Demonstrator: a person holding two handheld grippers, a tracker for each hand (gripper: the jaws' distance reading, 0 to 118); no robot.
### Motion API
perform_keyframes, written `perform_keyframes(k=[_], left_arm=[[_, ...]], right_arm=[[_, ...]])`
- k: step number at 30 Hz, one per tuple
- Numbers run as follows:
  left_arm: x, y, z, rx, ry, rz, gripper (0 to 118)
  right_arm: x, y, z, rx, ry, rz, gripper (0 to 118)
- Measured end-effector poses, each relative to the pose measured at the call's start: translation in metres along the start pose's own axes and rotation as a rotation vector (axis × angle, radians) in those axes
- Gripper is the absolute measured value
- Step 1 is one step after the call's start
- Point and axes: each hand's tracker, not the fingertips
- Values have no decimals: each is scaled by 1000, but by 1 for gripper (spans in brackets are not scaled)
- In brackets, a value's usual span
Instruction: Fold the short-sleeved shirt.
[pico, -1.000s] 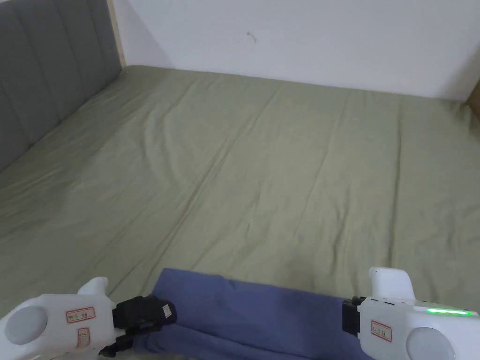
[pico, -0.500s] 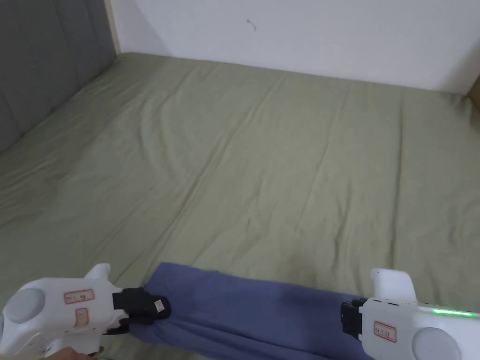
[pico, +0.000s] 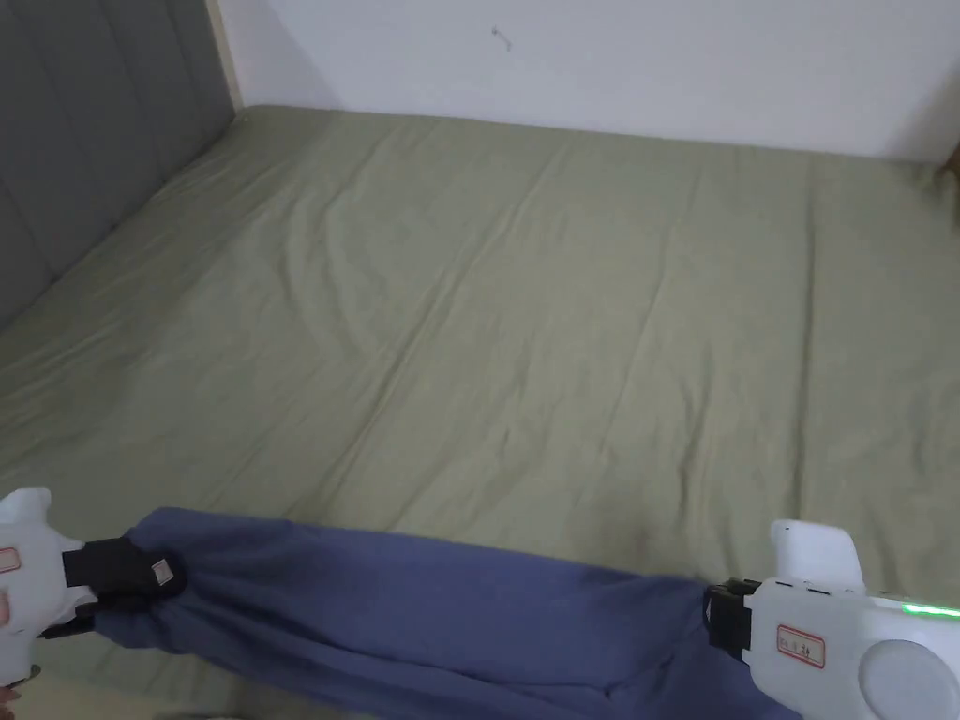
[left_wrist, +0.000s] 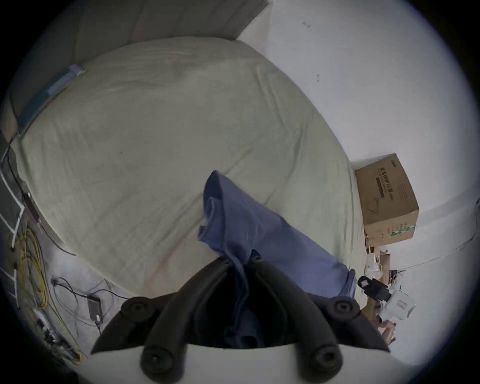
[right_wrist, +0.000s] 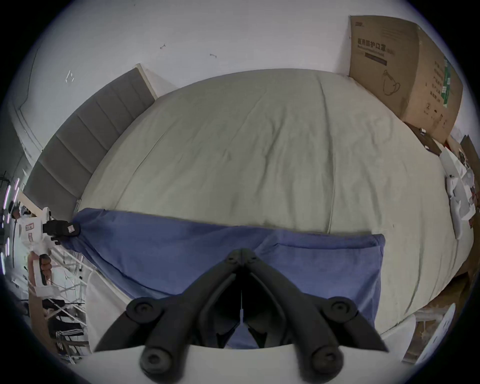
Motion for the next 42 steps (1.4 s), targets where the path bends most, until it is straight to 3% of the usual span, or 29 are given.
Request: perform_keyframes(k=[4,8,13,16,17,18,20,21,22,25,26,27,28,29,33,37,42], left_arm=[[75,-5,10,57,40,-265,6],[153,-32,7,41,-103,-528,6],[223,-88,-49,-122,-227,-688,6],[240,-122,-94,-230,-202,-686,10],[242,-132,-106,-259,-230,-679,18],[243,-140,-116,-291,-273,-662,34],[237,-147,-144,-387,-284,-620,95],[236,-148,-150,-392,-247,-593,110],[237,-146,-149,-376,-202,-573,111],[230,-129,-130,-319,-275,-534,106],[226,-119,-120,-293,-303,-494,99],[222,-111,-113,-274,-325,-465,80],[223,-107,-91,-239,-327,-428,38],[219,-100,-83,-210,-313,-395,7],[199,-87,-82,-156,-148,-397,3],[184,-94,-107,-223,-181,-285,3],[201,-136,-139,-368,-132,-378,3]], right_arm=[[8,-2,3,-3,-5,-14,0],[16,-5,15,19,-25,-1,0],[34,-10,28,41,-28,-36,0],[51,-15,32,48,-40,-64,0],[56,-17,33,47,-44,-78,0],[61,-18,33,45,-53,-98,0],[72,-21,35,35,-58,-124,0],[75,-22,37,35,-62,-131,0],[77,-23,38,38,-66,-134,0],[84,-26,43,41,-77,-141,0],[85,-26,43,40,-76,-144,0],[86,-26,42,39,-74,-147,0],[85,-26,42,40,-72,-148,0],[84,-26,41,40,-71,-148,0],[79,-27,37,39,-51,-145,0],[73,-27,33,29,-34,-135,0],[72,-29,34,29,-20,-140,0]])
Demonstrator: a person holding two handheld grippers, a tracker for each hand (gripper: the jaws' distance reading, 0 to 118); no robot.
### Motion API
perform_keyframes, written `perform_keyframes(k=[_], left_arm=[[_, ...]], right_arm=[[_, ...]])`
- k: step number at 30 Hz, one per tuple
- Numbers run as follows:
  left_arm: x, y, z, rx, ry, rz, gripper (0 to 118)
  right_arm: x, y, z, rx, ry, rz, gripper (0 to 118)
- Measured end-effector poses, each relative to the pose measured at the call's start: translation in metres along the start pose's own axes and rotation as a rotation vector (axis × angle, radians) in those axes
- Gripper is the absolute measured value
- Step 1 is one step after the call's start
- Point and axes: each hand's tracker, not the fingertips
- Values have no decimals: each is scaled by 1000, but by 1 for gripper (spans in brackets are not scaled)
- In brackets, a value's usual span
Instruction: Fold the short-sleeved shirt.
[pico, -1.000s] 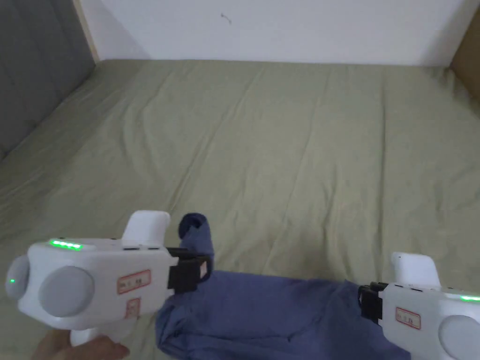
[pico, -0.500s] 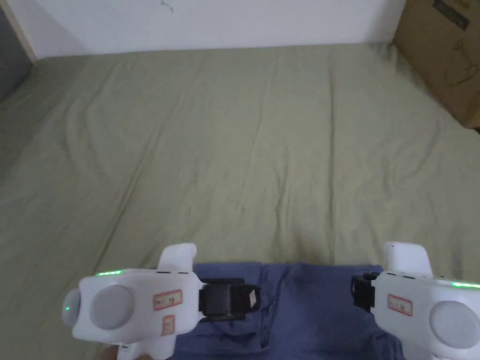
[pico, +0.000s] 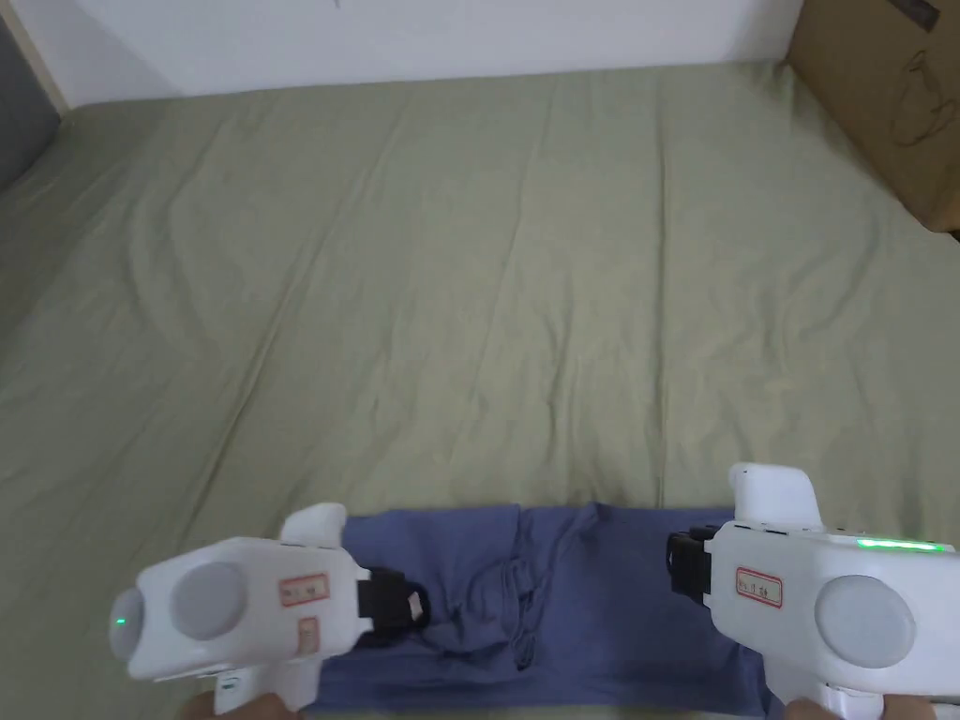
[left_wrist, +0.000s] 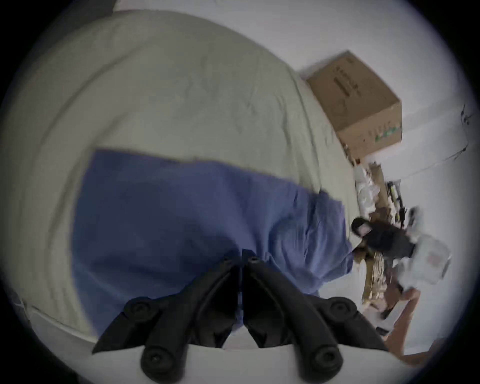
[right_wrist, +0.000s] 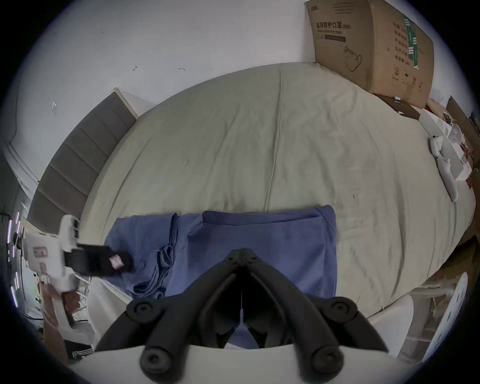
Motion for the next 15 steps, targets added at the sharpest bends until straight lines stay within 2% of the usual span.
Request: perform_keyframes(k=[7,15], left_arm=[[27,-5,-15,-25,-32,-81,3],[56,-18,-33,-87,-43,-189,3]], right_arm=[[4,-1,3,-2,-10,15,0],[8,-3,3,-4,-7,-11,0]])
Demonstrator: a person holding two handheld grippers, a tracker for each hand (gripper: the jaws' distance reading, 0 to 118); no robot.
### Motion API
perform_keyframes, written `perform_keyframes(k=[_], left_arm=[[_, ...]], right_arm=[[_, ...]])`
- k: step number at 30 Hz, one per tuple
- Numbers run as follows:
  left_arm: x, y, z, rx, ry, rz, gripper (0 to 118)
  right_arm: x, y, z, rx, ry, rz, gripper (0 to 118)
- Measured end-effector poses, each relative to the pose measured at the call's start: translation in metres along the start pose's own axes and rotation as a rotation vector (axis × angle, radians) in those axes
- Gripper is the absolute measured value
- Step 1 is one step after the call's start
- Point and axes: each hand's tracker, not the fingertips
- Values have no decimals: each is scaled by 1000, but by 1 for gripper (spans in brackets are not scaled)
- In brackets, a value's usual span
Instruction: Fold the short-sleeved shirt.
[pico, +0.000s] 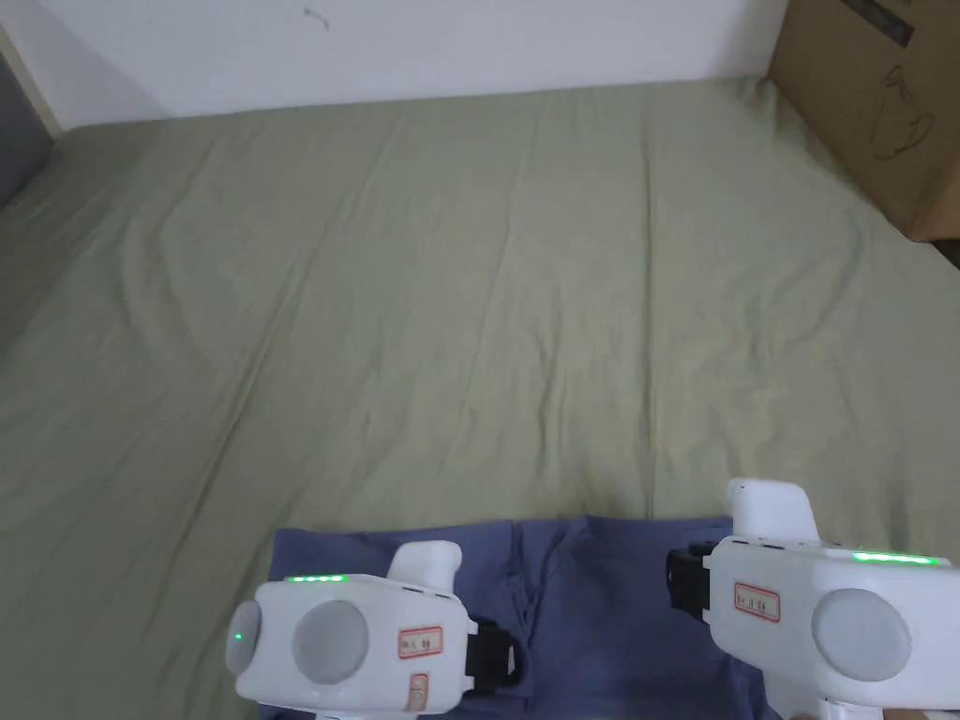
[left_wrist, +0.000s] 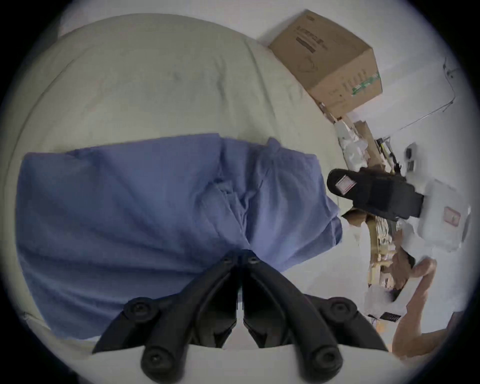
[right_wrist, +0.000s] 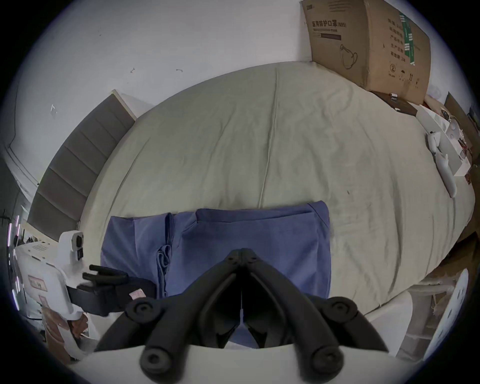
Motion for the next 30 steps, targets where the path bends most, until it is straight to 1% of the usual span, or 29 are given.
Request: perform_keyframes(k=[4,6,9,12,14,17,18,19,20,22,23,24,25,27,30], left_arm=[[4,0,3,5,-16,-10,3],[2,4,11,20,-66,-3,3],[-9,8,41,97,-128,30,3],[-38,7,88,215,-157,117,3],[-71,3,114,297,-147,197,3],[-122,-11,143,363,-68,326,3],[-133,-17,147,382,-40,348,4],[-144,-24,150,396,-38,349,14],[-154,-31,151,393,-51,346,36],[-170,-39,147,361,-106,414,79],[-171,-43,143,350,-143,457,88],[-174,-46,138,350,-176,475,93],[-177,-48,131,341,-207,488,96],[-177,-48,117,319,-239,516,97],[-176,-43,91,277,-250,537,98]], right_arm=[[-1,-3,3,-2,2,6,0],[-1,-2,3,-4,0,2,0],[-4,2,5,-1,3,-2,0],[-11,6,7,8,4,21,0],[-17,8,6,7,4,38,0],[-25,8,1,-2,6,52,0],[-27,8,0,-5,7,56,0],[-31,8,-2,-10,8,61,0],[-34,8,-4,-19,10,68,0],[-42,9,-9,-30,12,77,0],[-46,10,-11,-34,14,83,0],[-49,10,-12,-35,15,86,0],[-54,11,-15,-36,18,91,0],[-60,12,-16,-42,32,98,0],[-68,13,-16,-54,61,110,0]])
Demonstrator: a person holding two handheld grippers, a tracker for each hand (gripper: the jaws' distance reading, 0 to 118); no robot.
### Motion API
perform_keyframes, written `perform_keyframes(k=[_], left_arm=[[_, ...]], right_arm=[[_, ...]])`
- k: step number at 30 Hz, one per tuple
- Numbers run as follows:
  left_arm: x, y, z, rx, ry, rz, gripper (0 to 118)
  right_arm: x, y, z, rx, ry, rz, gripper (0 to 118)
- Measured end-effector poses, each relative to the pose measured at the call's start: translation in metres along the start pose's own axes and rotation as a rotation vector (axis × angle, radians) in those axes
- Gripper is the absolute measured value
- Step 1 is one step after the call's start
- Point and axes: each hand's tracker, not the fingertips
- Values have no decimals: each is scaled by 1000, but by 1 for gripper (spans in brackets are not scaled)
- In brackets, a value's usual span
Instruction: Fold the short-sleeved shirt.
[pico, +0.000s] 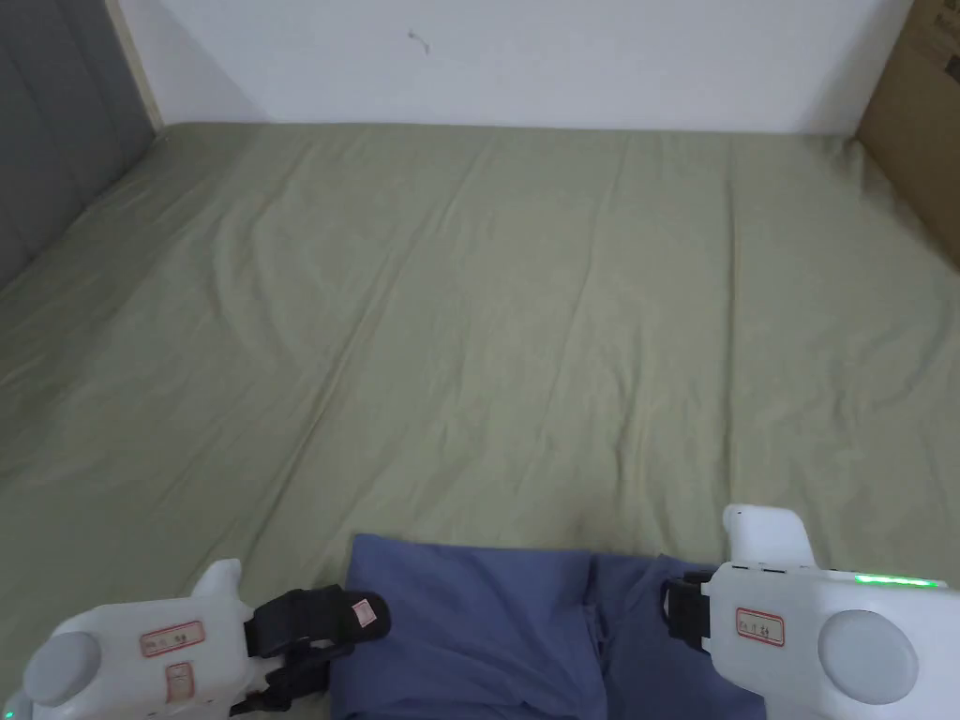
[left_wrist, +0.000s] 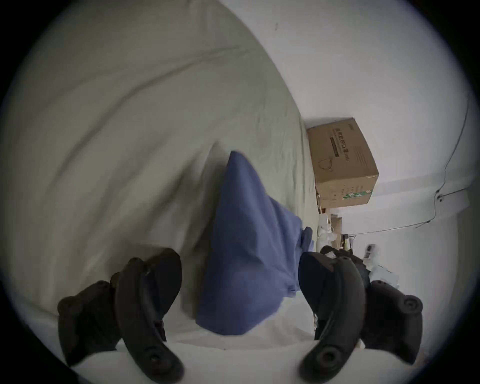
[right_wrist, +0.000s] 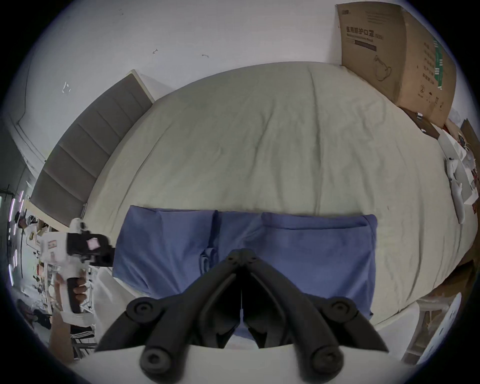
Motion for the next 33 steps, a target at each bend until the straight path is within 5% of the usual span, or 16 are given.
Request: perform_keyframes(k=[3,4,5,6,28,33], left_arm=[[6,0,-7,7,-100,-23,97],[5,2,-9,-5,-115,3,73],[-12,10,-12,-11,-126,31,28],[-18,14,-14,-22,-126,41,11],[-6,52,125,201,215,-6,11],[34,57,118,229,249,-161,11]], right_arm=[[1,1,0,-17,35,-13,0],[1,2,0,-16,29,-17,0],[1,2,0,-16,22,-18,0],[2,2,-1,-18,13,-20,0],[25,5,-7,-25,16,-78,0],[34,0,-5,-28,15,-93,0]])
